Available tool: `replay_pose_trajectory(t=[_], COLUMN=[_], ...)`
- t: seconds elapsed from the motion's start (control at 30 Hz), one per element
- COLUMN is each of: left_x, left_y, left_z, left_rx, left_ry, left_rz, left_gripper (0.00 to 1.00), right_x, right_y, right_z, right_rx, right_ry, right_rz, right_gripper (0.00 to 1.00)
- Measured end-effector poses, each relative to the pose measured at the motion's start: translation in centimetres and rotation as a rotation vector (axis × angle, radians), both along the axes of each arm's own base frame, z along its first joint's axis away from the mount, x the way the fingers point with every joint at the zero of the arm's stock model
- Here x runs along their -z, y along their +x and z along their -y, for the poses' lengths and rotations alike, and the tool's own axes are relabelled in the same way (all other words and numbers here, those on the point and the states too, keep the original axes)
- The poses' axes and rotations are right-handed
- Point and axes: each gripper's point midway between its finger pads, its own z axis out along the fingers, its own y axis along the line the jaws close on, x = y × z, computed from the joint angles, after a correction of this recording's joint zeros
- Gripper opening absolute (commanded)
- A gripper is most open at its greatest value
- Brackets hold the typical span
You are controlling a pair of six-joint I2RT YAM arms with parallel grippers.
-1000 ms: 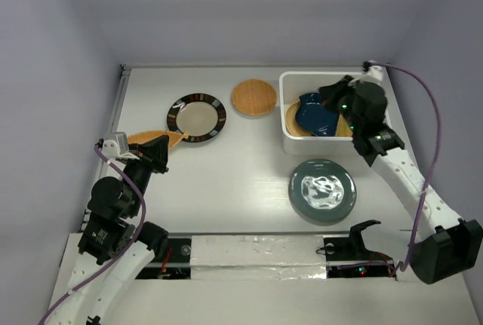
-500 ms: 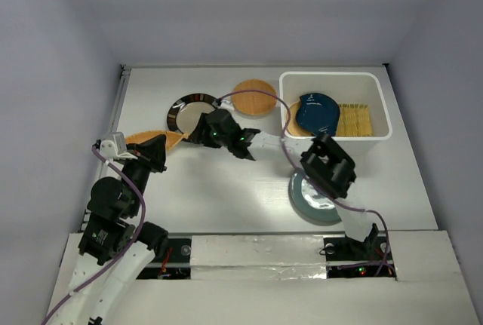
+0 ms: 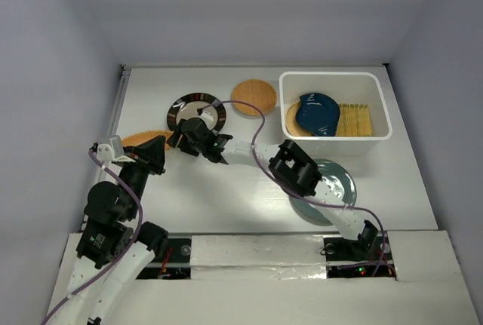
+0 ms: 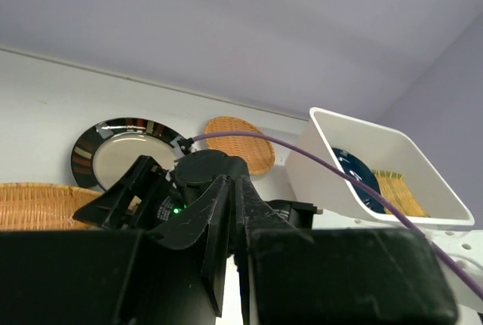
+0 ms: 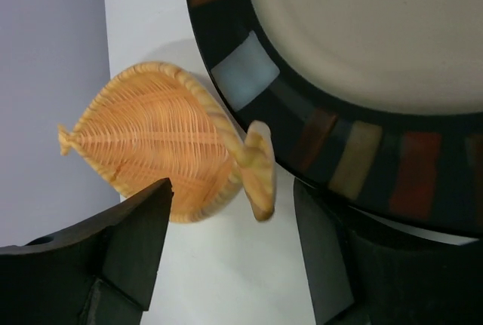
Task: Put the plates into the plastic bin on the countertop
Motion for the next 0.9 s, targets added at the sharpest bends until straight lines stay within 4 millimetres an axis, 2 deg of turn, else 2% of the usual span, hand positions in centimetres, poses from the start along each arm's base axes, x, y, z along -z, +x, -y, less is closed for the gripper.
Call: replay_pose_trajectory(t=[0.07, 0.13, 0.17, 0.2, 0.27, 0.33, 0.43, 0.47, 0.5, 0.67, 0.77, 0.83, 0.9], left_x=[0.0, 0.0, 0.0, 0.0, 0.0, 0.0, 0.0, 0.0, 0.0, 0.0, 0.0, 0.0, 0.1], left_y=[0.0, 0.0, 0.0, 0.0, 0.0, 0.0, 0.0, 0.0, 0.0, 0.0, 0.0, 0.0, 0.0], left_z=[0.1, 0.0, 0.0, 0.0, 0.0, 0.0, 0.0, 0.0, 0.0, 0.0, 0.0, 0.0, 0.0], left_rx=[0.003, 0.000, -0.002, -0.001, 0.000, -0.001, -0.002, -0.002, -0.002, -0.002, -0.002, -0.002, -0.002], left_ry=[0.000, -0.001, -0.001, -0.001, -0.002, -0.002, -0.002, -0.002, -0.002, -0.002, -0.002, -0.002, 0.000], left_rz=[0.000, -0.001, -0.001, -0.001, -0.001, -0.001, -0.002, -0.002, -0.002, -0.002, -0.002, -0.003, -0.005], left_gripper=[0.05, 0.06, 0.06, 0.06, 0.06, 0.06, 0.06, 0.06, 0.06, 0.06, 0.06, 0.06, 0.06], right_x=[0.0, 0.3, 0.5, 0.8, 0.8, 1.0, 1.7, 1.3, 0.8, 0.0, -1.3, -2.9, -5.6], right_y=[0.3, 0.4, 0.4, 0.3, 0.4, 0.2, -0.8, -1.0, -1.3, -3.2, -3.8, -4.0, -4.1], right_z=[-0.5, -0.8, -0.8, -0.7, -0.9, -0.6, 0.4, 0.4, 0.7, 3.2, 4.2, 5.2, 6.6], right_rx=[0.011, 0.019, 0.026, 0.034, 0.051, 0.063, 0.082, 0.081, 0.086, 0.081, 0.063, 0.060, 0.065], right_ry=[0.016, 0.025, 0.026, 0.023, 0.045, 0.058, 0.063, 0.084, 0.094, 0.047, 0.030, 0.014, 0.008], right_rz=[-0.009, -0.020, -0.027, -0.035, -0.041, -0.040, -0.053, -0.048, -0.038, -0.014, 0.025, 0.064, 0.121], right_gripper=[0.64, 0.52, 0.41, 0.36, 0.29, 0.27, 0.14, 0.11, 0.03, 0.00, 0.00, 0.00, 0.00])
